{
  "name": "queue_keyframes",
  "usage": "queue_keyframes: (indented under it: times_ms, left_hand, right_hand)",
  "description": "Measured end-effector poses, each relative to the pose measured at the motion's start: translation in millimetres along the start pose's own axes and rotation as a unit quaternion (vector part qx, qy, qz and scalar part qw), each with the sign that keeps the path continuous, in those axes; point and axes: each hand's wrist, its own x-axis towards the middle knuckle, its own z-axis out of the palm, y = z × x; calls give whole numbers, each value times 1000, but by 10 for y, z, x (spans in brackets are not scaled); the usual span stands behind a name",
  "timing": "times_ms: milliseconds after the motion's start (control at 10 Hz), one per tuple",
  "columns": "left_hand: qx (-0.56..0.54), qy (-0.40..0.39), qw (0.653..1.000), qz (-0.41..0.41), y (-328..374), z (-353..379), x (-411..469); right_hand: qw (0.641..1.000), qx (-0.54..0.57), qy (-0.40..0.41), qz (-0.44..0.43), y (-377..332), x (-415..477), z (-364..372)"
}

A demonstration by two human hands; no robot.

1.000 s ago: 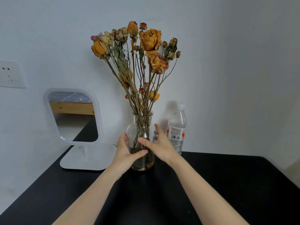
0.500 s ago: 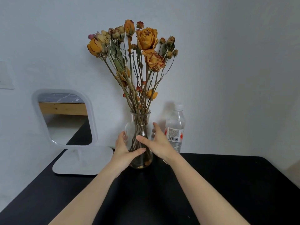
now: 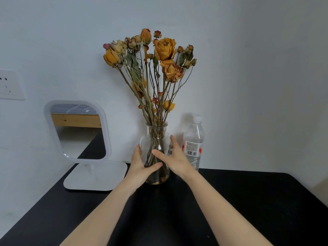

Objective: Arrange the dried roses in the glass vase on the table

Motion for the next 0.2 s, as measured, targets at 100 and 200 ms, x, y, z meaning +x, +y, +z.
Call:
queue_keyframes:
  times_ms: [100,200]
  left_hand:
    - [4,18,1000,-18,148,-10,-128]
    - [4,62,998,-6,186,-86,-404]
  right_hand:
    - [999,-33,24,-7,-72,-148,38]
    - [998,-22,38,-50,-126,-442,-2]
